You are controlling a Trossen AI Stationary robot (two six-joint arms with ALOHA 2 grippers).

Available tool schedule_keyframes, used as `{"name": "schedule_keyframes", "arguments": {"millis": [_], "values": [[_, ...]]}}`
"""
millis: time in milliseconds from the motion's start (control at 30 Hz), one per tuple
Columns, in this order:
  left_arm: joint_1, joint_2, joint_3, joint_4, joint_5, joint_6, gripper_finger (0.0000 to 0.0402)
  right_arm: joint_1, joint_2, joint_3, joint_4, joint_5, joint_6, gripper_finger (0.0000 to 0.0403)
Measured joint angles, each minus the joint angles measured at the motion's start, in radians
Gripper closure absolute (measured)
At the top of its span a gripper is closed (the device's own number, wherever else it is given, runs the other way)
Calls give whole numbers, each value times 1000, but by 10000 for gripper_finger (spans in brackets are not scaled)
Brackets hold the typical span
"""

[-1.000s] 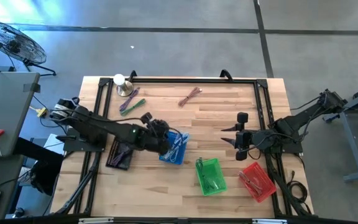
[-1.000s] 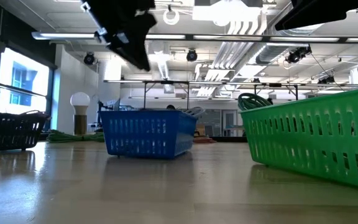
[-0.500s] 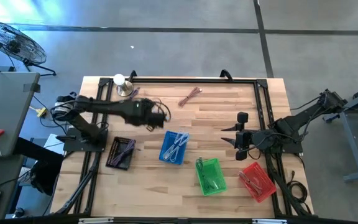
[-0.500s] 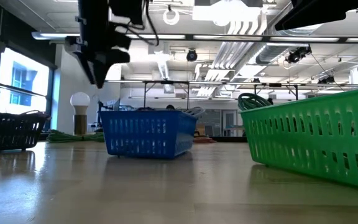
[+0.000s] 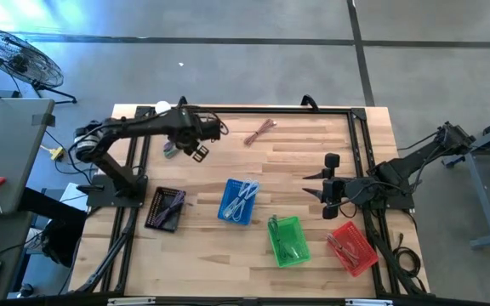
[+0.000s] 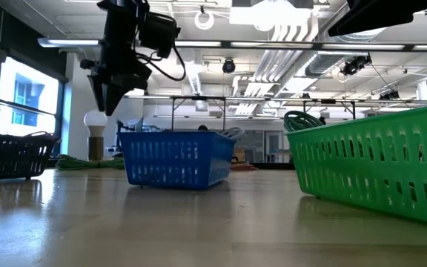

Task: Pick & Place USB Port
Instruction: Put the green USB cable into the green bin

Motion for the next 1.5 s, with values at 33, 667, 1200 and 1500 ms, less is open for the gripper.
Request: {"name": "schedule_keyframes", "arguments": {"millis": [33, 667, 1200, 1500], "values": [[14, 0, 0, 11, 25, 17, 261, 0, 0, 0, 0, -1, 0, 261], [217, 2, -98, 166, 132, 169, 261, 0, 0, 0, -31, -7, 27, 261], [244, 2, -385, 513, 199, 243, 261, 0, 0, 0, -16, -1, 24, 261], [244, 2, -439, 612, 136, 243, 261, 0, 0, 0, -7, -2, 24, 261]]}}
